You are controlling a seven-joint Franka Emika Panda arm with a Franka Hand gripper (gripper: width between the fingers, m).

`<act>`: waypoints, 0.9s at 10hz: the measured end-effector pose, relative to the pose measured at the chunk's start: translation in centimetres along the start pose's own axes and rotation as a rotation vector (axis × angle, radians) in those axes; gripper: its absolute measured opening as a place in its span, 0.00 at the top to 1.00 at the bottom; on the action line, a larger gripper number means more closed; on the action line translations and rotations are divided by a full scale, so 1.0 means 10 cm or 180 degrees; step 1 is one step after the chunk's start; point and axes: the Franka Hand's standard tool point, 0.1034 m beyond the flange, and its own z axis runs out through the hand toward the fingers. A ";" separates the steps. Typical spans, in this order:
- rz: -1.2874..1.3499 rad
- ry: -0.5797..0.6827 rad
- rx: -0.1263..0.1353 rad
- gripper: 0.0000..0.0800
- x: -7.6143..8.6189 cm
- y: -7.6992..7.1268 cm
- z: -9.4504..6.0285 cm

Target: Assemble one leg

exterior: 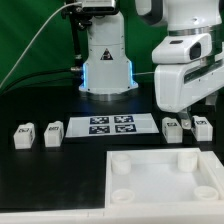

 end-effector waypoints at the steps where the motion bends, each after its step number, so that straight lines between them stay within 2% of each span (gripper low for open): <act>1: 0.0348 0.0005 0.0013 0.19 0.00 -0.01 0.00; 3: 0.1015 0.0010 0.0051 0.19 0.01 -0.04 0.01; 6: 0.2141 -0.0037 0.0120 0.19 0.06 -0.36 0.05; 7: 0.2285 -0.0064 0.0131 0.19 0.04 -0.45 0.09; 9: 0.2180 -0.0085 0.0143 0.19 0.00 -0.50 0.17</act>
Offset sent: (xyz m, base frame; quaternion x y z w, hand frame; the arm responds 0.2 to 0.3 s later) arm -0.0270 0.0129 -0.0111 0.0018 -0.0525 0.3697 0.9277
